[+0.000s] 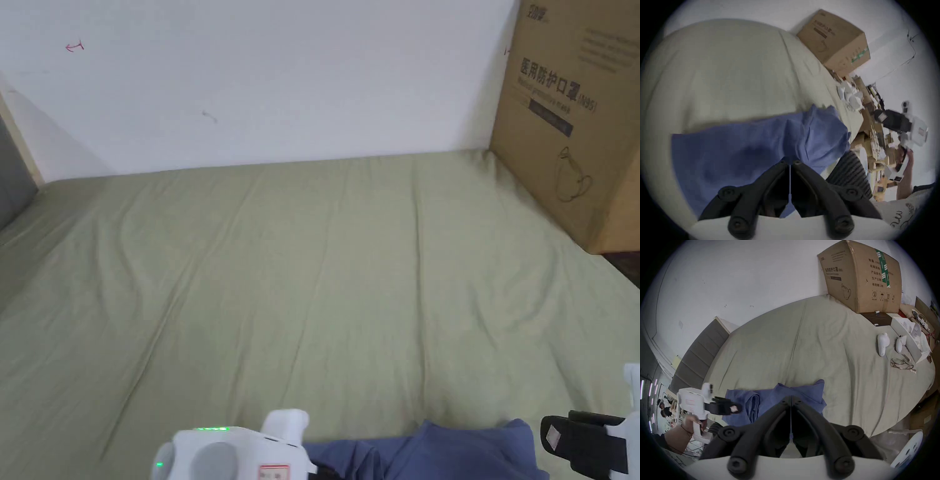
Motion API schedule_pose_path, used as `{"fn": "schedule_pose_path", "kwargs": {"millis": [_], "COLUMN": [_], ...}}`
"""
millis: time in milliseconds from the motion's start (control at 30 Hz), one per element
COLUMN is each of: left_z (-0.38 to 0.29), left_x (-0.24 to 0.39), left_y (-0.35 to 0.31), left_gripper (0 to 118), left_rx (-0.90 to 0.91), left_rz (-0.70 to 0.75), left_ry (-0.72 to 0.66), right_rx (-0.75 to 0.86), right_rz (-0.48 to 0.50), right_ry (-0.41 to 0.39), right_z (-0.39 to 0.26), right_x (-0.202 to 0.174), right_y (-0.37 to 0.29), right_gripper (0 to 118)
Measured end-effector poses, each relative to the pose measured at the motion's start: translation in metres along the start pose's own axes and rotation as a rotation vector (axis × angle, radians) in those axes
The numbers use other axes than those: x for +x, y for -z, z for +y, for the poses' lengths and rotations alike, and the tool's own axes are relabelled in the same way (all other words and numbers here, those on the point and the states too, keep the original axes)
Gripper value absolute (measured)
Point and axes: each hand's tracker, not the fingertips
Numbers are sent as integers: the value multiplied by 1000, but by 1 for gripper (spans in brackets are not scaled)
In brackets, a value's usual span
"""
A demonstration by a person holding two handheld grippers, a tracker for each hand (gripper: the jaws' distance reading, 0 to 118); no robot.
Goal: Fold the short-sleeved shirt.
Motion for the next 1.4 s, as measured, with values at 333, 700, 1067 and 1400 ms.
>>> {"fn": "schedule_pose_path", "kwargs": {"millis": [333,700,1067,1400], "left_z": [1,-50,-39,-47], "left_x": [0,-138,-185,-176], "left_y": [51,-108,-17,7], "left_gripper": [1,118,118,11], "left_rx": [-33,221,166,187], "left_rz": [-126,-233,-757,-551], "left_ry": [-102,-360,-547,-525], "right_rx": [-1,-8,-52,-75], "right_rz": [-39,-30,-70,-68], "right_ry": [-1,-23,-60,-53], "right_z": [1,7,1,-4], "right_x": [7,-3,-13,-14], "right_y": [-8,0,5,14], "right_gripper": [0,0,0,0]}}
